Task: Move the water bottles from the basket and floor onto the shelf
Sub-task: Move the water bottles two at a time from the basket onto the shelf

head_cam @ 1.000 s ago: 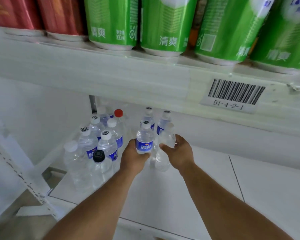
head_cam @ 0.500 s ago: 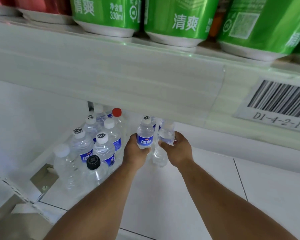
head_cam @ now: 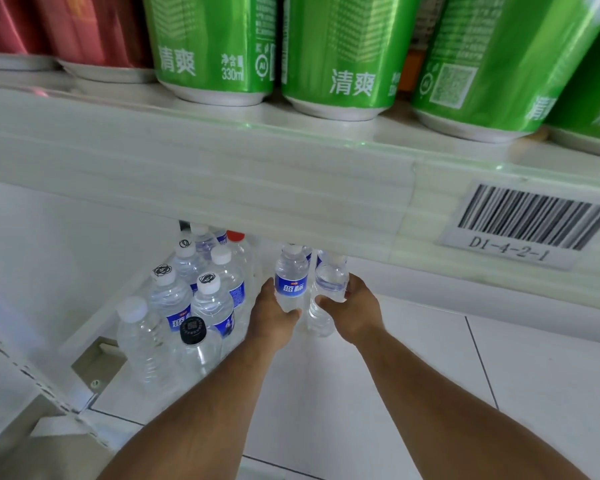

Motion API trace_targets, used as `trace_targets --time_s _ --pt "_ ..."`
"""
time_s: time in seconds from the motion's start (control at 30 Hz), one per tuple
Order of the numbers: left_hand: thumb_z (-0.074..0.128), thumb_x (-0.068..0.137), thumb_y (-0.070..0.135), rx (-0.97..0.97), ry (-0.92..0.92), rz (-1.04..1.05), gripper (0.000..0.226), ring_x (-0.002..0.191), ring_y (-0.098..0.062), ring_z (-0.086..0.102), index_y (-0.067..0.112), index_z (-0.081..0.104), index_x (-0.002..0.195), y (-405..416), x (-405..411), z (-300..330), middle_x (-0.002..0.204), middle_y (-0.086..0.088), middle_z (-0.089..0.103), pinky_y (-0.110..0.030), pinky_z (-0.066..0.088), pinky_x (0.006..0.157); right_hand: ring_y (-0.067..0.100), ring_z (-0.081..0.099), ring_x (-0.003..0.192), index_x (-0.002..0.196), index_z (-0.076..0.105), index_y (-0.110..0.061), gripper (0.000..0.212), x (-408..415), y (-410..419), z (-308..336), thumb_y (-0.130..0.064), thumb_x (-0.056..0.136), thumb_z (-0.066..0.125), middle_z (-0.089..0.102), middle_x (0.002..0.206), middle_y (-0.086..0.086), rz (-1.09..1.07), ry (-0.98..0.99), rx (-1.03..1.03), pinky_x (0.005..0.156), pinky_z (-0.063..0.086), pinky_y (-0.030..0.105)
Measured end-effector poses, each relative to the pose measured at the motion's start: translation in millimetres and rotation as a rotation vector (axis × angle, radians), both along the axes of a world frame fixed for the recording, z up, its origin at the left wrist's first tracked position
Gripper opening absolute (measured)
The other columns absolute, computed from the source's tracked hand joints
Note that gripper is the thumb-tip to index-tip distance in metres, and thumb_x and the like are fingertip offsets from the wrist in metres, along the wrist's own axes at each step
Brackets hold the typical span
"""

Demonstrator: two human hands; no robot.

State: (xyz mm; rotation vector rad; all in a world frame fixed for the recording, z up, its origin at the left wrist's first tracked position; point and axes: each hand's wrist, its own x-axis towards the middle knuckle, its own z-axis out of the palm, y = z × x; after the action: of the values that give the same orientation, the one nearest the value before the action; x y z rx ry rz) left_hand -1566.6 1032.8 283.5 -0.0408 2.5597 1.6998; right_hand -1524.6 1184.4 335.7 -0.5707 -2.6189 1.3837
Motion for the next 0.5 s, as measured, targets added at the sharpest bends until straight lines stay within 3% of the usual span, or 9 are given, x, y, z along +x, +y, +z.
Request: trace_targets --time_s 0.13,0.23,0.4,0.5 --pt "0.075 0.082 0.019 -0.069 -0.063 -0.017 0.089 0.14 -0.023 0.039 0.017 0.022 0.154 -6 25 4 0.155 -0.004 0.037 -0.034 0.039 0.111 0.014 0.055 0.088 0.137 0.046 -0.017 0.062 18 -7 0 -0.037 0.084 0.072 0.06 0.12 0.001 -0.013 -0.08 0.038 0.055 0.035 0.015" --pt "0.069 0.085 0.024 -0.139 -0.089 -0.114 0.083 0.139 -0.022 0.04 0.016 0.023 0.154 -15 54 10 0.154 -0.006 0.037 -0.034 0.038 0.111 0.025 0.057 0.118 0.146 0.037 -0.013 0.07 44 -18 1 -0.04 0.089 0.067 0.053 0.141 0.006 -0.05 -0.144 0.059 0.077 0.041 0.024" --pt "0.059 0.092 0.032 -0.368 -0.068 -0.394 0.076 0.143 -0.02 0.033 0.02 0.019 0.156 -46 105 24 0.159 -0.004 0.027 -0.028 0.031 0.113 0.026 0.043 0.137 0.153 0.029 -0.014 0.075 107 -44 1 -0.05 0.093 0.056 0.041 0.153 0.006 -0.044 -0.233 0.204 0.107 0.037 0.033" --pt "0.057 0.092 0.035 -0.523 0.0 -0.542 0.073 0.144 -0.021 0.032 0.021 0.022 0.155 -68 135 33 0.161 -0.001 0.025 -0.031 0.03 0.115 0.025 0.04 0.137 0.153 0.031 -0.017 0.07 147 -65 -1 -0.052 0.095 0.05 0.04 0.153 0.003 0.001 -0.257 0.331 0.111 0.034 0.034"
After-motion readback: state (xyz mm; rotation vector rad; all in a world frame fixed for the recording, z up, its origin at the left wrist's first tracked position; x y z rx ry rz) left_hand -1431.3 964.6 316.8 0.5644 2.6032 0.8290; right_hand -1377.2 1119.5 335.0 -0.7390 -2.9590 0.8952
